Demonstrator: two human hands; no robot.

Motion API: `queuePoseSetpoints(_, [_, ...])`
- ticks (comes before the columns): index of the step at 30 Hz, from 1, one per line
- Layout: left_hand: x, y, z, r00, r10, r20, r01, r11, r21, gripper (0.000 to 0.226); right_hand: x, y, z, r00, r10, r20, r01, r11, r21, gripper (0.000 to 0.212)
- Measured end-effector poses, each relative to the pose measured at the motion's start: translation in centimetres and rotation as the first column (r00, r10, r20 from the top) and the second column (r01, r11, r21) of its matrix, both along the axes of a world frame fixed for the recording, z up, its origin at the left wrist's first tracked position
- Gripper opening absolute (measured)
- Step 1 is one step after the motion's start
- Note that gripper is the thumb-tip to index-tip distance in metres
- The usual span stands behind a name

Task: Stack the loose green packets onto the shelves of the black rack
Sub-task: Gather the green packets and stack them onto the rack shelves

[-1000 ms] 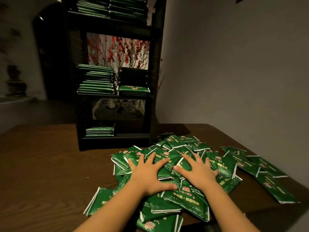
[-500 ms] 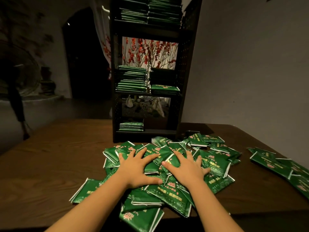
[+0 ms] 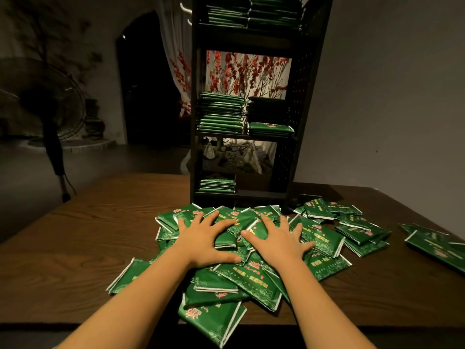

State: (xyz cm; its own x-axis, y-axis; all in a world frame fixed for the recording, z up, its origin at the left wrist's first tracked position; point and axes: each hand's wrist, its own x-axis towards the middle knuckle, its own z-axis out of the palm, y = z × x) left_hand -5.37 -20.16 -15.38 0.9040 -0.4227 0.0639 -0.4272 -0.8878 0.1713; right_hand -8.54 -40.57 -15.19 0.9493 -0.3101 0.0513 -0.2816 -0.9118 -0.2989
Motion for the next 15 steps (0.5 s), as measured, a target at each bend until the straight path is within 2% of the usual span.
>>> queuePoseSetpoints(2, [0.2, 0.1, 0.4, 1.0, 0.004, -0.007, -0.004, 1.0, 0.006, 0.116, 0.1, 0.2, 0.2, 1.0, 0.002, 0.025, -0.002, 1.0, 0.02, 0.097])
queuePoseSetpoints(5, [-0.2, 0.1, 1.3, 1.0, 0.013, -0.028, -0.012, 1.0, 0.016, 0.106, 0.0, 0.2, 0.8, 0.99, -0.007, 0.142, -0.004, 0.997, 0.077, 0.086])
queuePoseSetpoints(11, [-3.7, -0.6, 1.5, 0.999, 0.04, 0.003, -0.039, 0.993, -0.11, 0.094, -2.1, 0.5, 1.6, 0.955, 0.058, 0.292, -0.096, 0.988, 0.119, 0.064])
queuePoseSetpoints(15, [-6.9, -1.5, 0.0, 0.998, 0.055, 0.03, -0.052, 0.994, -0.098, 0.082, -5.1, 2.3, 0.6, 0.95, 0.161, 0.269, -0.181, 0.982, 0.052, 0.062])
